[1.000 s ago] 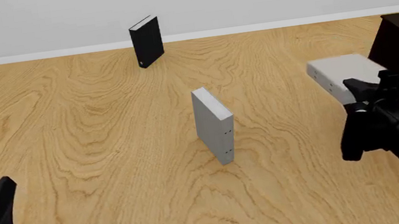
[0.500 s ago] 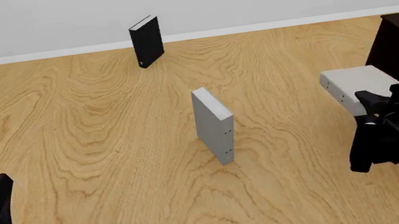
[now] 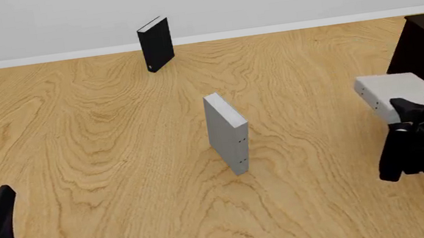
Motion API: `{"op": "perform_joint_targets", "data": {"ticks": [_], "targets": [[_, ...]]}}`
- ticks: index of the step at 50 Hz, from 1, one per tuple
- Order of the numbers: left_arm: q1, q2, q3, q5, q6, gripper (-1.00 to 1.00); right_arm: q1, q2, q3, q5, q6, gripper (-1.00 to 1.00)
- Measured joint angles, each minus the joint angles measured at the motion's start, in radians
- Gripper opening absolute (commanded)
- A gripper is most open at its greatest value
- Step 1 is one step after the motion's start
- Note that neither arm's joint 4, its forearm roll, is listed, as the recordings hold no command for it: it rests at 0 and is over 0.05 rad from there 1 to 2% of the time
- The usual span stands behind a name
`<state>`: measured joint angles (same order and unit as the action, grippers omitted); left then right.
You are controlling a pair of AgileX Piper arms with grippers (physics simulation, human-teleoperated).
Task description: Pick up the book on the right and place it on the cabinet shelf.
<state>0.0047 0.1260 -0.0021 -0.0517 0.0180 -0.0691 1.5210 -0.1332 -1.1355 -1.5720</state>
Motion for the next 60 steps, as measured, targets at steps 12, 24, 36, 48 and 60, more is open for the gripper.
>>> {"op": "perform_joint_targets", "data": {"ticks": [12,24,36,48,60], "targets": [[-0.008,-0.001,0.0,0.002,0.011,1.0,-0.029,0.044,-0.009,-0.028,-0.001,-1.0],[-0.014,0.017,0.001,-0.008,0.023,1.0,-0.051,0.089,-0.017,-0.053,0.022,-1.0],[-0.023,0.02,0.001,-0.009,0.032,1.0,-0.081,0.097,-0.024,-0.057,0.034,-1.0],[-0.028,0.026,0.001,-0.016,0.036,1.0,-0.13,0.08,-0.024,-0.059,0.024,-1.0],[-0.031,0.025,0.001,-0.017,0.04,1.0,-0.17,0.068,-0.021,-0.06,0.017,-1.0]]}}
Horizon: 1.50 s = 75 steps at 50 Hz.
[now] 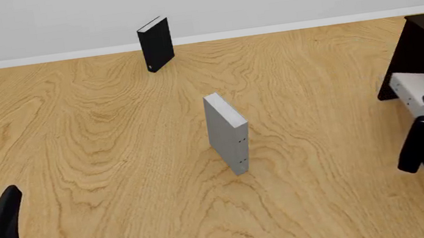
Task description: Pick up the book on the right and place it on the cabinet shelf.
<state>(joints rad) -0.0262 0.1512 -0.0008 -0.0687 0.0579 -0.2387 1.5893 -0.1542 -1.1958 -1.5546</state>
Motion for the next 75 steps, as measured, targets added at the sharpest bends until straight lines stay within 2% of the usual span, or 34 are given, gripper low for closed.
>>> {"op": "perform_joint_targets", "data": {"ticks": [48,75], "targets": [[-0.002,-0.004,0.001,0.007,0.018,1.0,-0.098,0.046,-0.006,-0.024,-0.01,-1.0],[-0.008,0.003,0.001,-0.001,0.018,1.0,-0.111,0.059,0.0,-0.024,-0.004,-1.0]]}}
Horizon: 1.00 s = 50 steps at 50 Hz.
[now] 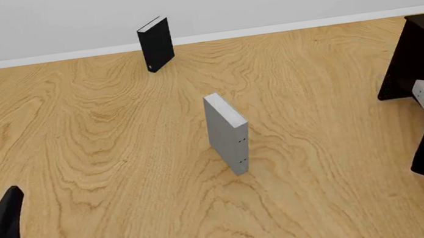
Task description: Pick up the book on the right and place it on the cabinet shelf.
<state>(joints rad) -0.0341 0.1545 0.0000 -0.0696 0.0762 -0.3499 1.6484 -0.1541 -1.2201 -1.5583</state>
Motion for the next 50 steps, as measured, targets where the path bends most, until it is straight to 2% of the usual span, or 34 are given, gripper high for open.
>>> {"op": "perform_joint_targets", "data": {"ticks": [41,42,50], "targets": [[0.003,-0.011,0.0,0.014,0.002,1.0,-0.005,0.023,0.002,0.0,0.016,-1.0],[0.003,-0.012,0.0,0.014,0.002,1.0,-0.005,0.023,0.002,0.0,0.015,1.0],[0.002,-0.011,0.0,0.015,0.004,1.0,-0.003,0.013,0.0,-0.001,0.031,1.0]]}}
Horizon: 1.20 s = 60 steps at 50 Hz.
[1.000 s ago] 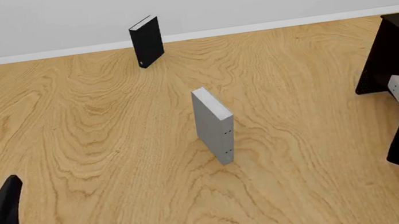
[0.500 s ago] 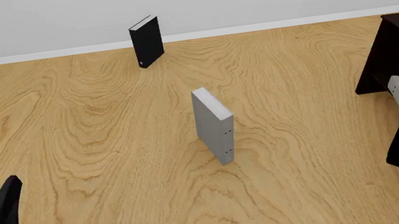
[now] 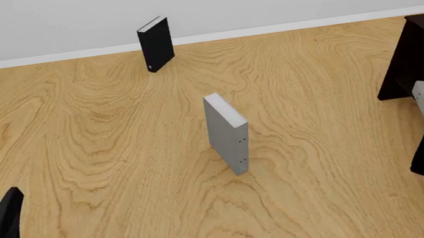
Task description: Pick up the book on the right and place it on the cabinet shelf.
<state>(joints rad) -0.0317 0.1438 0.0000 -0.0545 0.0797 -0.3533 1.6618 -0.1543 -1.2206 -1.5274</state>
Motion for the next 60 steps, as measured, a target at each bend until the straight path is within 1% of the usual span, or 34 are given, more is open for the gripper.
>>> {"op": "perform_joint_targets", "data": {"ticks": [25,35,60], "targets": [[-0.004,0.01,0.0,-0.007,0.001,1.0,0.006,-0.025,-0.002,0.011,0.013,1.0],[-0.006,0.015,0.0,-0.012,0.0,1.0,0.036,-0.041,0.005,0.063,0.012,1.0],[-0.006,0.016,0.0,-0.014,0.0,1.0,0.081,-0.023,0.011,0.066,0.016,1.0]]}}
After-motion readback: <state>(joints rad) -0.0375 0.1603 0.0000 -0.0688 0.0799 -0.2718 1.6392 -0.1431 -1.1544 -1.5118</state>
